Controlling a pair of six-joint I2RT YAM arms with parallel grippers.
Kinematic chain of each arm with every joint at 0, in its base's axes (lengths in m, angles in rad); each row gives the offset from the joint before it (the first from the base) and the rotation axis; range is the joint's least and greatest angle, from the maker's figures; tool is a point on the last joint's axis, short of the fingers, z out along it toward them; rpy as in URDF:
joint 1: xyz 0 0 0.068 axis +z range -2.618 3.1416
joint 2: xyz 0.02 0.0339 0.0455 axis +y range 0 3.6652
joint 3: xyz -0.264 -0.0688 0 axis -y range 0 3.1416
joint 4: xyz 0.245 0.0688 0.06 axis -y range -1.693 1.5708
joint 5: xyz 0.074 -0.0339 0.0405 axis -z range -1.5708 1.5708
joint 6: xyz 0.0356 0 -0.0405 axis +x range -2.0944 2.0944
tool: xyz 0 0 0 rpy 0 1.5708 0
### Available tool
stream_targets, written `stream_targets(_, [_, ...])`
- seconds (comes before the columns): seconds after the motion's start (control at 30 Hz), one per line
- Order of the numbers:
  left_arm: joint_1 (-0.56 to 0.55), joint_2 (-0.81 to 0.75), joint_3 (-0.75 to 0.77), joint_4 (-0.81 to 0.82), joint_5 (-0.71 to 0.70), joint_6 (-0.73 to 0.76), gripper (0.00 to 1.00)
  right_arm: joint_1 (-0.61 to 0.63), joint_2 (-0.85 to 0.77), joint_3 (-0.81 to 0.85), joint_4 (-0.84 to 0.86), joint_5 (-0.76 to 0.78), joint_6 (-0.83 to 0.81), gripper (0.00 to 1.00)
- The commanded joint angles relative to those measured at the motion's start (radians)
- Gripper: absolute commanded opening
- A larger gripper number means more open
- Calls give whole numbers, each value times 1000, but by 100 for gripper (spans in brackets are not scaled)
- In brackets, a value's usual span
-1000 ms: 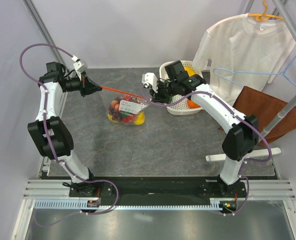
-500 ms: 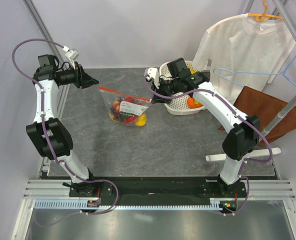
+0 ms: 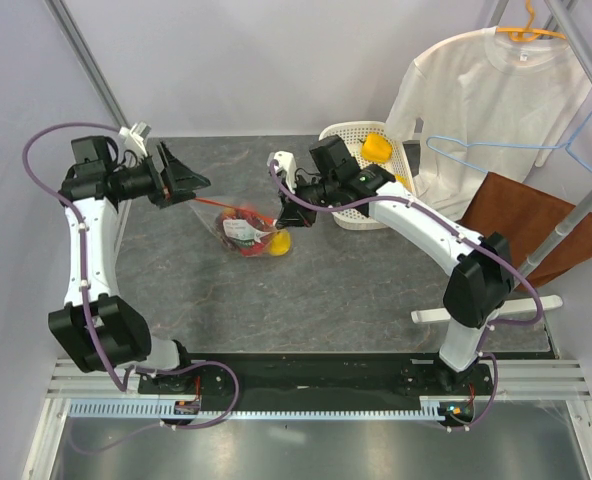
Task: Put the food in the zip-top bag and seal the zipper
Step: Zip the zipper food storage bag at the center of the board.
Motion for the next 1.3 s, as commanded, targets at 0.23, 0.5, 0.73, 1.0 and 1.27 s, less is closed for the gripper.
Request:
stream_targets(0.23, [-7,-120,-319,-61,7,-297,73,73,-9,-2,165,-28,103,0])
stream_targets(0.5, [-72,-125,-280,82,-139,-467,71,136,-21,-24,161,-17,10,0])
stream_targets(0.73, [-146,-77,-281,24,-251,-498,60,194,0,10,161,-10,-35,0])
stream_targets(1.0, [-149,-53,-278,-13,-291,-514,42,229,-13,-7,158,12,-82,0])
stream_targets(1.27, [-146,-28,-277,-24,-276,-497,12,254,-36,-23,161,17,-118,0])
